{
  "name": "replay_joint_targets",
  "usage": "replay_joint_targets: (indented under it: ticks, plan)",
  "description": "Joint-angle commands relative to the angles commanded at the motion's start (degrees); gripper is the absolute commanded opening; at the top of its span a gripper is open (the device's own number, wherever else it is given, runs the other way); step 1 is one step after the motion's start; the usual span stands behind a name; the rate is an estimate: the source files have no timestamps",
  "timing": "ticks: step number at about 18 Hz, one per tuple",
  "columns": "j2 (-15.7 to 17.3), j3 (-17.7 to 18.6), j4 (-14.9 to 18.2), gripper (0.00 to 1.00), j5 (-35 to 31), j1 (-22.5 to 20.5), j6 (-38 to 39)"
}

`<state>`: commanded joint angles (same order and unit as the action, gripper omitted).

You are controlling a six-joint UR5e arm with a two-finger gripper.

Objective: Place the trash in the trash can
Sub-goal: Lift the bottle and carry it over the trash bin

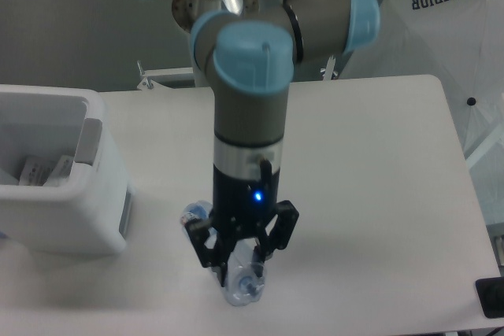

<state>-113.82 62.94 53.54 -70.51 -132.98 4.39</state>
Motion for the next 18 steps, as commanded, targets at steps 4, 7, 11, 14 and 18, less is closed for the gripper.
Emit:
replay_joint_targets:
  ticks: [4, 7, 11, 14, 18]
  plan:
    - [2.9, -3.2, -0.9, 0.51, 7.3, 0.4, -0.1]
    - [6.1, -2.7, -0.9, 0.51, 13.0, 0.5, -0.1]
    - [9.1, -0.7, -1.0, 0.52, 15.0, 3.1, -0.1]
    - [10.0, 3.7, -5.0, 0.52, 15.0, 6.9, -0.6]
    - [11.4, 9.8, -8.4, 0.53, 15.0, 9.6, -1.0]
